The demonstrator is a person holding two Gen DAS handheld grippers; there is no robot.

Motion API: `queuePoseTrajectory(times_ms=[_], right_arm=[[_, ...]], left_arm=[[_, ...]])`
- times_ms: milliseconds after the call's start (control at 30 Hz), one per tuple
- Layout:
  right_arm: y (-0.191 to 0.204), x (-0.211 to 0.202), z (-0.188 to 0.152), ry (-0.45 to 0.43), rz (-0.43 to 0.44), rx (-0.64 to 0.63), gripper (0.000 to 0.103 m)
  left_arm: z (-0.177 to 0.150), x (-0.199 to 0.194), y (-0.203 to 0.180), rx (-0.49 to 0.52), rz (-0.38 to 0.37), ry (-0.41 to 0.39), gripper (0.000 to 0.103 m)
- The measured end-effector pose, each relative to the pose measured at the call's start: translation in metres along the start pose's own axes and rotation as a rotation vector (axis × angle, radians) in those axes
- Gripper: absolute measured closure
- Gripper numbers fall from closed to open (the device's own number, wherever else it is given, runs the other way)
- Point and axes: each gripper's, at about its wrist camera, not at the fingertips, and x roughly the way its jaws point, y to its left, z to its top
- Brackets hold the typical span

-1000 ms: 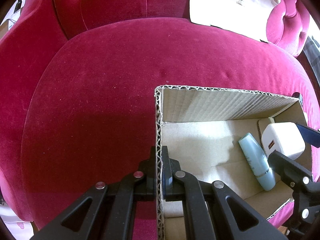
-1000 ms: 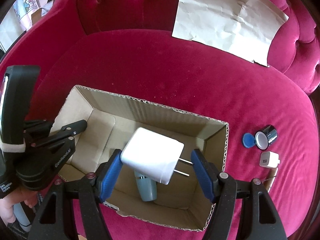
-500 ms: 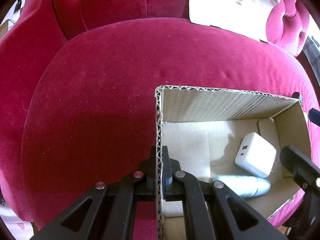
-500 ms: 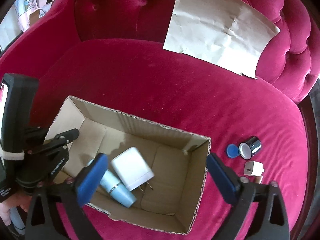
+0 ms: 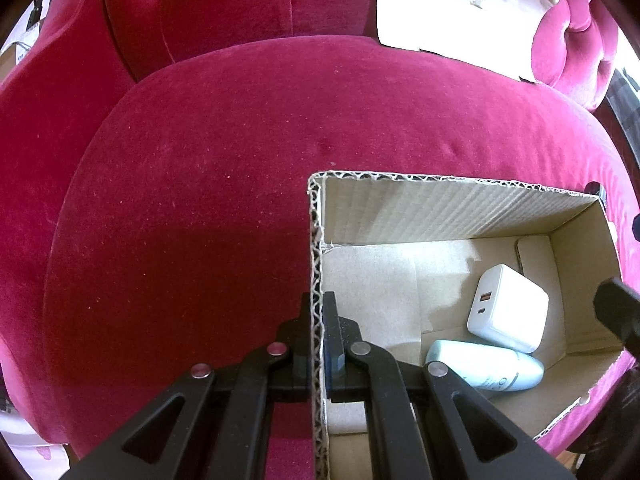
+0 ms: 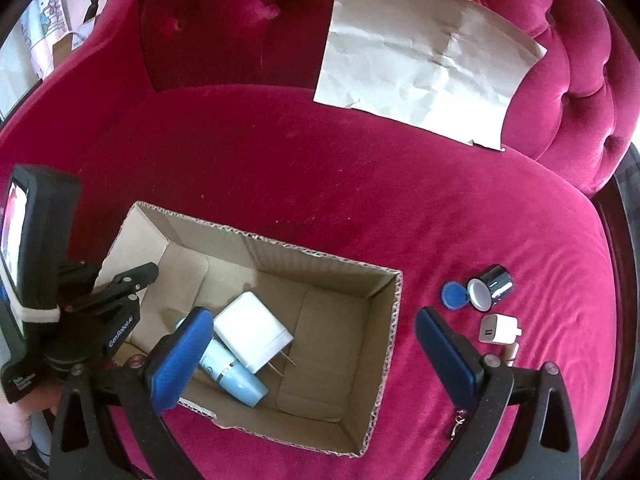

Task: Organize rigid objects
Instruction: 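Withdraw the open right tool toward the remaining small items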

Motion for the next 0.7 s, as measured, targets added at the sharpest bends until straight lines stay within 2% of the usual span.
queuePoseTrajectory(times_ms=[700], right_arm=[[-0.062,-0.043,-0.004,-0.064,-0.039,0.088,0.000]], left_arm=[[0.000,0.000,0.001,-0.002,-0.002,0.001,0.100]])
